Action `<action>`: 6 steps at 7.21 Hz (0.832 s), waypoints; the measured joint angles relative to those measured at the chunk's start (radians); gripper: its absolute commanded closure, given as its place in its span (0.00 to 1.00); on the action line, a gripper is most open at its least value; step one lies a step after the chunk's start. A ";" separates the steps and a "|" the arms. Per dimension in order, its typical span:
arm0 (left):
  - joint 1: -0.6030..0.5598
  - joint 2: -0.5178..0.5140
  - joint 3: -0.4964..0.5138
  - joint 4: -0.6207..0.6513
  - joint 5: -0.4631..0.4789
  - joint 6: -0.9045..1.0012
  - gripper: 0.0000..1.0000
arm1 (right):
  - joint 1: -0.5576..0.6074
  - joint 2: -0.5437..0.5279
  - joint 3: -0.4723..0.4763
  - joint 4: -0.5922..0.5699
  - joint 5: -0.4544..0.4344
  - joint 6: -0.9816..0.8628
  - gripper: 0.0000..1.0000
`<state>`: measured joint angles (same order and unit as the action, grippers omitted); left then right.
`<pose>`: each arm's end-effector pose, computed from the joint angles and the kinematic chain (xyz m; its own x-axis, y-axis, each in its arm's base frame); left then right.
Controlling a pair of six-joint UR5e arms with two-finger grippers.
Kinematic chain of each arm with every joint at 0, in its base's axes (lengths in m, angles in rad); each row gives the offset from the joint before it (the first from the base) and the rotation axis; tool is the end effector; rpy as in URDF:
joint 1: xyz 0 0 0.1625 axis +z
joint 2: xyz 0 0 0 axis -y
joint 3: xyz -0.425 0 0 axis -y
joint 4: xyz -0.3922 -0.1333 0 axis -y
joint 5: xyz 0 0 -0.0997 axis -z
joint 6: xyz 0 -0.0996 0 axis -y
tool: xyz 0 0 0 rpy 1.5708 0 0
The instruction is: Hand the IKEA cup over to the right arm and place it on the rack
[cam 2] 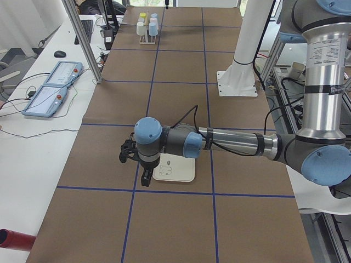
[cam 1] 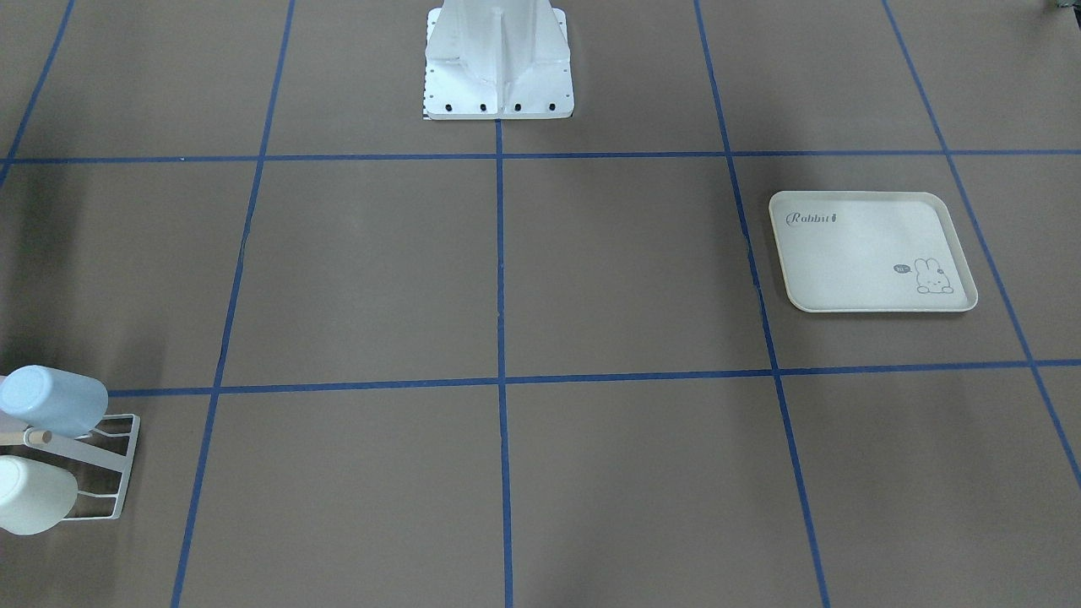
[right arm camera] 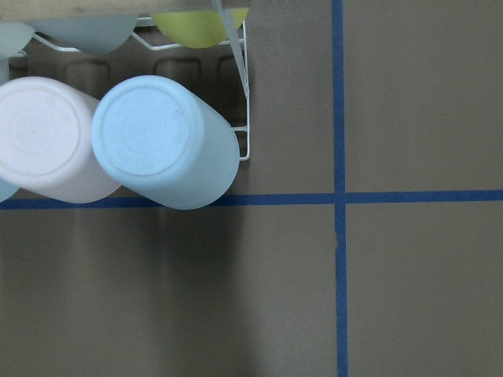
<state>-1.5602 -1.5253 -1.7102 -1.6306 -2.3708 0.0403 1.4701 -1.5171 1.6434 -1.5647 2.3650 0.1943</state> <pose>-0.0568 -0.4809 0.6036 0.6945 0.1569 -0.7022 -0.0385 0.9826 0.1815 0.0097 -0.5236 0.5935 0.6941 0.0294 0.7192 -0.0350 0.9994 -0.0070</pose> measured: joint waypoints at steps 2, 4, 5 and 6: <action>0.000 0.000 -0.002 0.000 -0.004 0.000 0.00 | -0.002 0.003 -0.005 0.000 0.004 0.000 0.01; 0.001 0.001 -0.005 -0.001 -0.006 0.001 0.00 | -0.003 0.005 -0.005 0.001 0.006 0.000 0.01; 0.001 0.001 -0.011 -0.001 -0.007 0.002 0.00 | -0.003 0.006 -0.004 0.001 0.007 -0.001 0.01; 0.001 0.001 -0.020 0.000 -0.007 0.002 0.00 | -0.003 0.008 -0.003 0.001 0.007 -0.001 0.01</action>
<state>-1.5594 -1.5248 -1.7301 -1.6307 -2.3776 0.0424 1.4668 -1.5095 1.6407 -1.5635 2.3725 0.1935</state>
